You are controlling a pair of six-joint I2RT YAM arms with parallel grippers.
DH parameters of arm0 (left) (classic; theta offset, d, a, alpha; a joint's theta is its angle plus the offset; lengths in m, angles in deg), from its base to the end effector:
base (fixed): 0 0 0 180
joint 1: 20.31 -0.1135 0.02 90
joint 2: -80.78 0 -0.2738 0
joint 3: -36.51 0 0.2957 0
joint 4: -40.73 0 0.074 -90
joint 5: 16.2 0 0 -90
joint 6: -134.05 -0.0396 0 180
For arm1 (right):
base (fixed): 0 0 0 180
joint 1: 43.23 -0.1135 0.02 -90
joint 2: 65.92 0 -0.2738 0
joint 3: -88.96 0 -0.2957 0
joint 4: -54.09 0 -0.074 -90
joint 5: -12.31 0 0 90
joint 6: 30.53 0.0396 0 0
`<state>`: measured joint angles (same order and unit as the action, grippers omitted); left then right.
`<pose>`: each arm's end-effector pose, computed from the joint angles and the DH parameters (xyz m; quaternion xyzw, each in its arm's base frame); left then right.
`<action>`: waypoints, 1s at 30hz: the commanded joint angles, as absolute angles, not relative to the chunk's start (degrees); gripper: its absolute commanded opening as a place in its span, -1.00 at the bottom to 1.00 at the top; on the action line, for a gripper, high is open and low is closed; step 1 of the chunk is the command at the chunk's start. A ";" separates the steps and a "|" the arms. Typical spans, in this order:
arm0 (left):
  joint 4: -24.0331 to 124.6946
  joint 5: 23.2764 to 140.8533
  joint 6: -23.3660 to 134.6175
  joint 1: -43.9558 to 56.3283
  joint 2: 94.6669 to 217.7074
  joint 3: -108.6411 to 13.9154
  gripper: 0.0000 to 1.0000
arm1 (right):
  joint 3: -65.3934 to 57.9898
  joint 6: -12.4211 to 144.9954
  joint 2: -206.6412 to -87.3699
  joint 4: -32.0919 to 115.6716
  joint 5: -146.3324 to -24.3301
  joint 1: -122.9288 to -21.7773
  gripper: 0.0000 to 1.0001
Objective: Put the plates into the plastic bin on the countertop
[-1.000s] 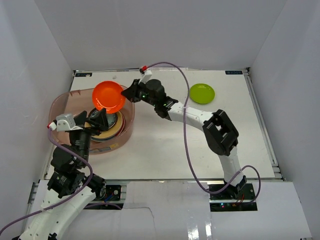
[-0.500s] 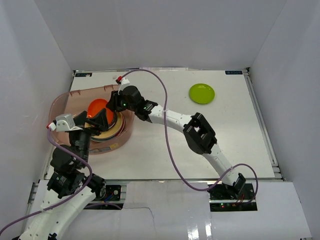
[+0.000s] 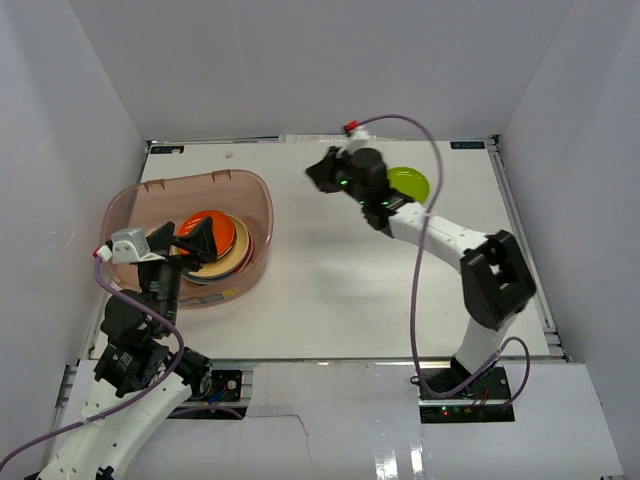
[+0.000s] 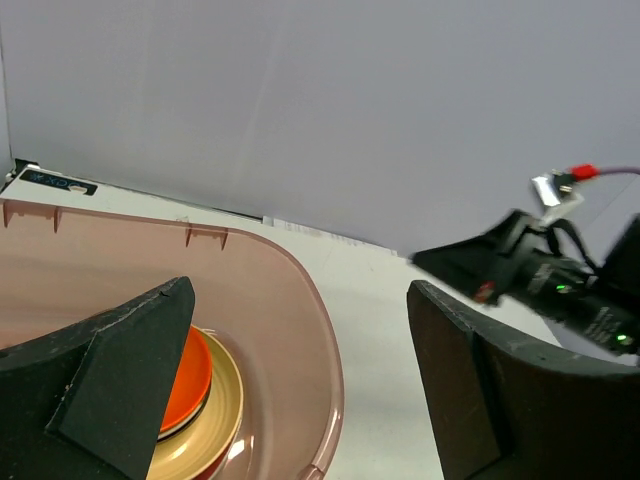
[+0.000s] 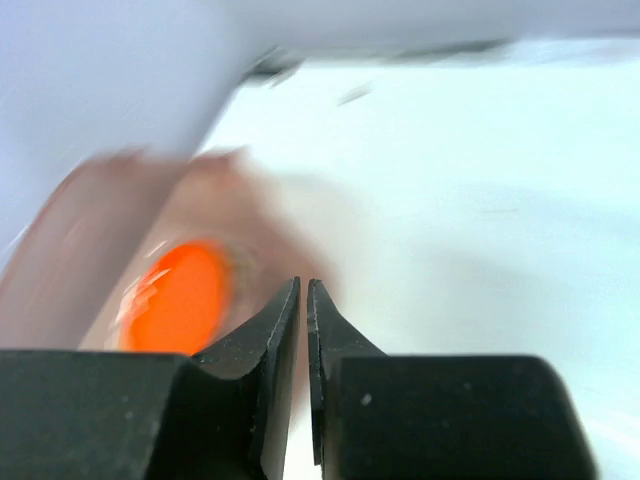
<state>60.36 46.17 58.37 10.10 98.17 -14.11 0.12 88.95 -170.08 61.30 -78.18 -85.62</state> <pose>0.1060 -0.0409 0.3830 -0.1018 0.6209 -0.1538 0.7619 0.3603 0.3293 0.3010 -0.0863 0.7369 0.3961 0.5410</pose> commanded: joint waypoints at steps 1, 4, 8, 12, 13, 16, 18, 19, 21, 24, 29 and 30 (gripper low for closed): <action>60.61 47.52 58.64 9.66 97.57 -14.13 0.96 | -12.07 91.20 -164.46 66.72 -74.64 -73.31 -0.76; 60.70 47.52 58.72 9.66 97.48 -14.22 0.96 | -21.57 92.08 -160.42 66.73 -70.59 -63.91 -0.43; 60.52 48.05 58.81 9.66 97.48 -14.13 0.96 | -26.69 94.36 -161.97 66.99 -70.40 -52.48 0.16; 60.61 48.23 58.81 9.57 98.09 -14.22 0.96 | -24.67 95.24 -168.13 66.82 -71.19 -48.94 0.32; 60.61 48.23 58.64 9.57 98.18 -14.22 0.96 | -24.06 95.94 -169.53 66.82 -71.53 -48.42 0.32; 60.61 47.96 58.55 9.57 98.62 -14.22 0.96 | -22.04 99.46 -174.46 67.17 -72.58 -46.48 0.28; 60.61 47.88 58.55 9.57 98.80 -14.13 0.96 | -19.84 101.21 -178.41 67.61 -73.90 -45.51 0.19; 60.61 47.96 58.46 9.57 99.06 -14.13 0.96 | -18.96 102.44 -179.64 67.87 -74.61 -45.34 0.14; 60.61 48.05 58.46 9.57 99.41 -14.22 0.96 | -17.11 103.41 -182.37 69.79 -75.05 -45.25 -0.11; 60.70 48.05 58.29 9.66 99.85 -14.22 0.96 | -15.88 105.44 -184.31 70.51 -76.28 -45.25 -0.54; 60.78 47.96 58.28 9.66 100.12 -14.22 0.96 | -23.59 106.84 -175.46 79.81 -79.60 -45.16 -0.84; 60.78 48.40 58.37 9.57 100.12 -14.22 0.96 | -26.75 107.19 -173.26 81.48 -82.41 -45.07 -0.84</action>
